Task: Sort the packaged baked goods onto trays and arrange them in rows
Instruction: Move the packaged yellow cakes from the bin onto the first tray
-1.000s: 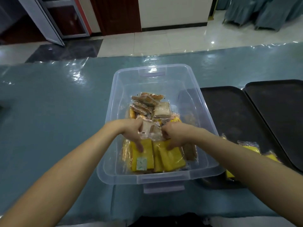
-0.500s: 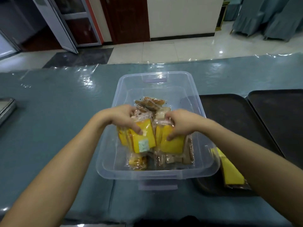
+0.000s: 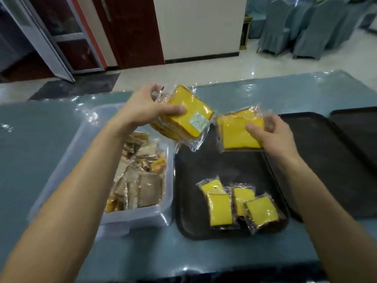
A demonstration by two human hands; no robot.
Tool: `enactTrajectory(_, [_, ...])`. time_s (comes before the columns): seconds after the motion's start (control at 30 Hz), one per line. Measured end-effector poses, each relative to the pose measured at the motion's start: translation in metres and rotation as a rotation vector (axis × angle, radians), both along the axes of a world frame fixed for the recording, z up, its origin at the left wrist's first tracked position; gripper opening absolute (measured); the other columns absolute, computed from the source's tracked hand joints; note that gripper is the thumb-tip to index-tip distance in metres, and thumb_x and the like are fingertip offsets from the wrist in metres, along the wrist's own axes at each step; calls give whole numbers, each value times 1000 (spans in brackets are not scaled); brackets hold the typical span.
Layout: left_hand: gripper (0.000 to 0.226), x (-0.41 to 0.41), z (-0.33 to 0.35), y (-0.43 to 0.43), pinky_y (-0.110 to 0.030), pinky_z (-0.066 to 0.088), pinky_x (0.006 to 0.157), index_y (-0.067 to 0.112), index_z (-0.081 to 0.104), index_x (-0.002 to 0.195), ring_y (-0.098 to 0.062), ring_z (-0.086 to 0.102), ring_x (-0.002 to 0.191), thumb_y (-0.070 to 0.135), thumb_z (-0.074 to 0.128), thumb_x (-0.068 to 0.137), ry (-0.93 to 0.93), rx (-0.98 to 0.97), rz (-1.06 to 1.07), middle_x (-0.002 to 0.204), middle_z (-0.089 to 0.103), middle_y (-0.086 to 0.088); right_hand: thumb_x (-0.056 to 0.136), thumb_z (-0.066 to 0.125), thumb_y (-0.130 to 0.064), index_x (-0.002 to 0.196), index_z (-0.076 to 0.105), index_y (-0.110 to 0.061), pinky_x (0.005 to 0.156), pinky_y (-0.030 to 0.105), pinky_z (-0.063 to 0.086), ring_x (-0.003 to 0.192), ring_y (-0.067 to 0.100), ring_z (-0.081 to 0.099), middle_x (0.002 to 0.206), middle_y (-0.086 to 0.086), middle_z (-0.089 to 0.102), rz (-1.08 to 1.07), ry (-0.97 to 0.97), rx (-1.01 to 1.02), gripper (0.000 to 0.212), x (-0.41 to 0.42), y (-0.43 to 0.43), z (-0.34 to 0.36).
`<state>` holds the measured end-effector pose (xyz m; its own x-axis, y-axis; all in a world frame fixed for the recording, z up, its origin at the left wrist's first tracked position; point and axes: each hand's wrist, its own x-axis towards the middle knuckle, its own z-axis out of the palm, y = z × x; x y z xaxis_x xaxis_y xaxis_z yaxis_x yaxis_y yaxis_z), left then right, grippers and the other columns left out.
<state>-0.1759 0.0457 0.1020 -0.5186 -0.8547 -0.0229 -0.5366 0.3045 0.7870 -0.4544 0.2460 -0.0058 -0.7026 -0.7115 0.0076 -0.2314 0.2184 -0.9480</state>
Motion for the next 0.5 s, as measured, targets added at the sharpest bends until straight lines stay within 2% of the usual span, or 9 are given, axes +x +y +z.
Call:
enactTrajectory(0.07, [69, -42, -22, 25, -31, 54, 72, 20, 62, 120, -14, 69, 93, 46, 101, 69, -44, 47, -79, 106, 71, 3, 89, 88, -48, 132, 65, -28, 106, 48, 59, 119, 18, 72, 129, -3, 74, -85, -135, 51, 52, -30, 41, -46])
enactTrajectory(0.13, [72, -76, -54, 46, -29, 51, 71, 21, 59, 120, -10, 65, 91, 47, 102, 68, -140, 86, -139, 105, 67, 7, 93, 86, -36, 118, 67, -28, 100, 54, 62, 108, 21, 77, 119, 1, 78, -141, -242, 115, 32, -51, 78, -88])
enactTrajectory(0.2, [75, -101, -89, 61, -31, 52, 73, 18, 59, 116, -12, 64, 93, 52, 102, 66, -286, 80, -174, 106, 66, 6, 93, 86, -29, 115, 69, -22, 93, 50, 64, 101, 23, 77, 117, 7, 79, -193, -281, 187, 29, -63, 107, -122])
enactTrajectory(0.27, [78, -117, -125, 69, -38, 56, 80, 17, 61, 113, -18, 68, 97, 58, 103, 61, -402, 86, -190, 110, 70, 0, 91, 88, -30, 113, 71, -17, 84, 41, 62, 96, 21, 74, 115, 10, 77, -237, -290, 234, 31, -71, 125, -144])
enactTrajectory(0.33, [81, -123, -151, 70, -35, 55, 77, 21, 60, 116, -14, 67, 98, 61, 102, 59, -468, 147, -207, 113, 69, 2, 87, 91, -38, 116, 70, -16, 83, 41, 61, 97, 20, 71, 117, 9, 75, -264, -330, 218, 42, -80, 128, -153])
enactTrajectory(0.4, [86, -123, -177, 67, -31, 53, 74, 22, 56, 125, -12, 66, 101, 62, 100, 63, -510, 232, -211, 119, 66, 5, 83, 90, -48, 136, 62, -15, 99, 49, 60, 113, 25, 71, 133, 11, 71, -247, -413, 204, 69, -86, 121, -164])
enactTrajectory(0.43, [89, -121, -192, 66, -31, 54, 76, 20, 53, 132, -14, 66, 106, 62, 99, 66, -538, 263, -207, 125, 65, 4, 87, 87, -50, 152, 49, -14, 108, 52, 56, 125, 29, 67, 147, 13, 64, -206, -395, 240, 84, -82, 115, -167])
enactTrajectory(0.5, [105, -116, -226, 70, -39, 56, 95, 16, 41, 154, -25, 64, 125, 61, 94, 75, -629, 258, -183, 145, 59, -5, 97, 76, -55, 171, 12, -22, 121, 55, 42, 149, 36, 46, 171, 15, 35, -58, -147, 371, 104, -65, 106, -180])
